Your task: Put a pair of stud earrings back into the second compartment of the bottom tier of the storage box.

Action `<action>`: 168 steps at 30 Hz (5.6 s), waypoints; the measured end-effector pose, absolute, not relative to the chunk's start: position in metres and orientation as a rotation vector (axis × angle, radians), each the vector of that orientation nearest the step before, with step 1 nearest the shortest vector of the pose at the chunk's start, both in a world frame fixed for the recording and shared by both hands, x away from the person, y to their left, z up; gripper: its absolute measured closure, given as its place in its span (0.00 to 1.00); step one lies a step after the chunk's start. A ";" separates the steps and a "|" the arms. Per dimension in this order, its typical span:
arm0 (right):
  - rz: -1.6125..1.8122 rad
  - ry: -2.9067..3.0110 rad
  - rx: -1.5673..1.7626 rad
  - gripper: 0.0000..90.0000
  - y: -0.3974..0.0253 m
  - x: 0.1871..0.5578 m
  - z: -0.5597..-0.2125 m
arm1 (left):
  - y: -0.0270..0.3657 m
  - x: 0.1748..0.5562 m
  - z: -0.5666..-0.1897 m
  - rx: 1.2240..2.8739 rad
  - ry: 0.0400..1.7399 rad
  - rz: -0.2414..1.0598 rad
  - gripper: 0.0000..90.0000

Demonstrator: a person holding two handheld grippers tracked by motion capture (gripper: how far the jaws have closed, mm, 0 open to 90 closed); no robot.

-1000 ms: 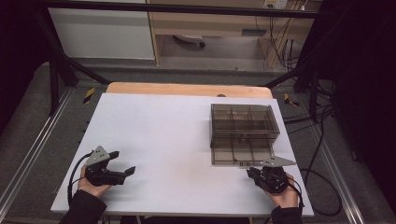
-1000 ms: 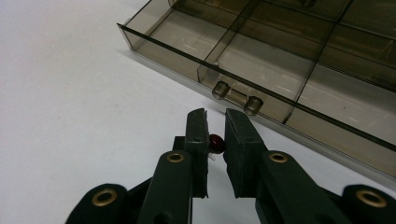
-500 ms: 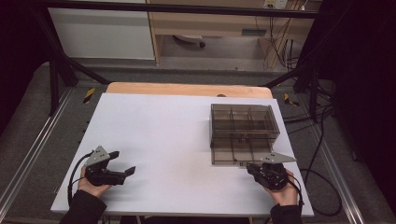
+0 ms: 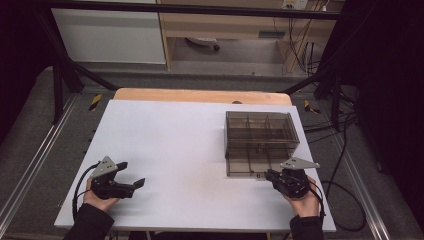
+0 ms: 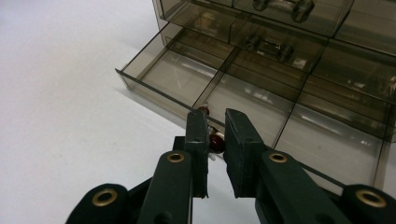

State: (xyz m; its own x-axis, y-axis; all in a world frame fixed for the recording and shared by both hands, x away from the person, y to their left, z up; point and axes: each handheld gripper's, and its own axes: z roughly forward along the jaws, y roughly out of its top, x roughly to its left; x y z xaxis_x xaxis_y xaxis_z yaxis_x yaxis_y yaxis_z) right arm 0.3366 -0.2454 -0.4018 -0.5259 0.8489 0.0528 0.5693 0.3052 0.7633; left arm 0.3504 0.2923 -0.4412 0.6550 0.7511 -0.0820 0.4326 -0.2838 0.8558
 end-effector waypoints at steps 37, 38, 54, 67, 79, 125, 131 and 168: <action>1.065 2.150 1.327 0.89 -0.246 0.375 -0.400 | 0.292 0.350 -0.441 1.924 0.930 0.423 0.05; 1.062 2.151 1.326 0.89 -0.246 0.375 -0.400 | 0.292 0.351 -0.441 1.924 0.930 0.422 0.05; 1.051 2.164 1.336 0.89 -0.241 0.386 -0.410 | 0.292 0.351 -0.442 1.929 0.928 0.424 0.05; 1.026 2.190 1.342 0.89 -0.236 0.390 -0.423 | 0.292 0.350 -0.441 1.925 0.929 0.422 0.05; 0.984 2.215 1.350 0.89 -0.232 0.395 -0.435 | 0.292 0.350 -0.441 1.928 0.927 0.424 0.05; 1.076 2.207 1.271 0.46 -0.234 0.367 -0.413 | 0.292 0.351 -0.441 1.921 0.931 0.420 0.05; 1.106 2.201 1.262 0.32 -0.238 0.362 -0.413 | 0.292 0.351 -0.441 1.921 0.931 0.420 0.05; 1.205 2.166 1.298 0.02 -0.264 0.339 -0.431 | 0.292 0.351 -0.441 1.923 0.928 0.417 0.05</action>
